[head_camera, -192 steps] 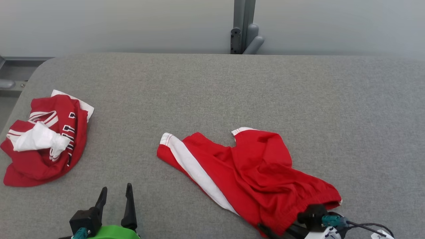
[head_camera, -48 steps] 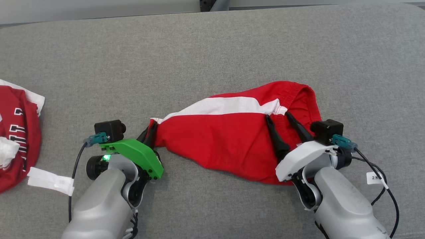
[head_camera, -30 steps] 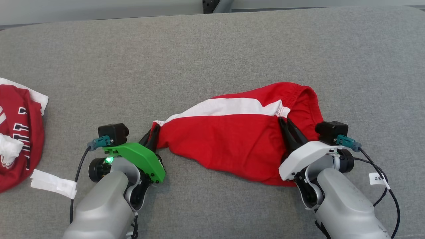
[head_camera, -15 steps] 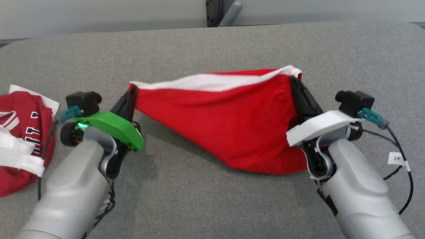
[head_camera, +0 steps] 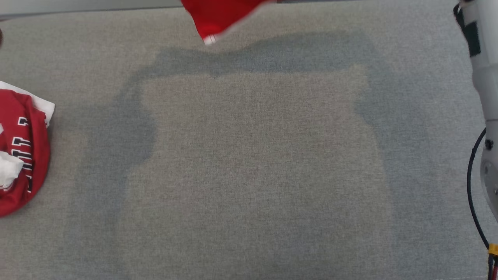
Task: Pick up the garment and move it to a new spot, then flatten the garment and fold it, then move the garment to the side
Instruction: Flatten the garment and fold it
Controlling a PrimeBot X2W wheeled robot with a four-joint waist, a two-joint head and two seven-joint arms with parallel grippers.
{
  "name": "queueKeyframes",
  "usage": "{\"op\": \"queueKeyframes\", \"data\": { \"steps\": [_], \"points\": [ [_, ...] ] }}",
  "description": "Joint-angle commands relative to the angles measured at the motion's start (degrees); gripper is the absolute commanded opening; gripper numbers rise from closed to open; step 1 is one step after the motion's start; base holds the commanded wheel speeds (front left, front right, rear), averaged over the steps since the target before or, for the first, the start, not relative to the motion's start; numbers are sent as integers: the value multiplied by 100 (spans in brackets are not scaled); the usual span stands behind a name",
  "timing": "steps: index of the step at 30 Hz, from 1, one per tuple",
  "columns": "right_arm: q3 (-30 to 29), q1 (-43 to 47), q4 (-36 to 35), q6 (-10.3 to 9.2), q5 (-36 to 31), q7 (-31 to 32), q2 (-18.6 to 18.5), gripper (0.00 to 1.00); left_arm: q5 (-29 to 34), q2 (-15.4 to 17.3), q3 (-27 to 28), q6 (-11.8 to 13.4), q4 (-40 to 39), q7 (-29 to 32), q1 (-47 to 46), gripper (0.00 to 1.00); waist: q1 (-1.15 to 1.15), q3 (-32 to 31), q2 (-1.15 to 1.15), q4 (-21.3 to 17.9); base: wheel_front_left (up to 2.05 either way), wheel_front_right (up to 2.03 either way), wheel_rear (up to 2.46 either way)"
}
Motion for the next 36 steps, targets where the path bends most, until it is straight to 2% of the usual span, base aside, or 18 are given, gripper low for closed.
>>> {"op": "queueKeyframes", "data": {
  "steps": [1, 5, 8, 12, 13, 18, 21, 26, 32, 36],
  "points": [
    [-67, -216, 127, -27, -84, -59, -29, 0, 228, 87, 340, 134, -229, -3, -154, 0, 0, 1031, 15, 160, 0, 0, 0],
    [-65, -408, 218, -27, -293, -95, -172, 0, 722, -118, 940, 13, -859, -9, 22, 0, 0, 1175, 15, 254, 0, 0, 0],
    [126, 65, 116, -25, -420, -92, -184, 0, 887, -358, 1268, -151, -1067, -9, 752, 0, 0, 1206, 15, 288, 0, 0, 0],
    [495, 1088, -138, -22, -249, -95, -284, 0, 1101, -746, 1700, -263, -1201, -11, 2053, 0, 0, 1135, 15, 288, 0, 0, 0],
    [495, 1088, -138, -22, -249, -95, -284, 0, 1101, -746, 1700, -263, -1201, -11, 2053, 0, 0, 1135, 15, 288, 0, 0, 0],
    [974, 2803, -526, -21, 243, -96, -485, 0, 1229, -1413, 2144, -296, -1244, -10, 3907, 0, 0, 806, 15, 257, 0, 0, 0],
    [1103, 3771, -823, -20, 526, -97, -569, 0, 1207, -1660, 2219, -293, -1340, -11, 4850, 0, 0, 494, 15, 222, 0, 0, 0],
    [1049, 5234, -1219, -21, 733, -96, -637, 0, 1203, -1846, 2395, -290, -1540, -11, 6104, 0, 0, -141, 15, 148, 0, 0, 0],
    [1285, 6618, -1575, -22, 599, -95, -608, 0, 1251, -1952, 2785, -289, -1846, -12, 7475, 0, 0, -1019, 15, 43, 0, 0, 0],
    [1433, 7369, -1644, -22, 600, -93, -657, 0, 1390, -1961, 2705, -290, -1903, -12, 8303, 0, 0, -1445, 15, 74, 0, 0, 0]
  ]
}}
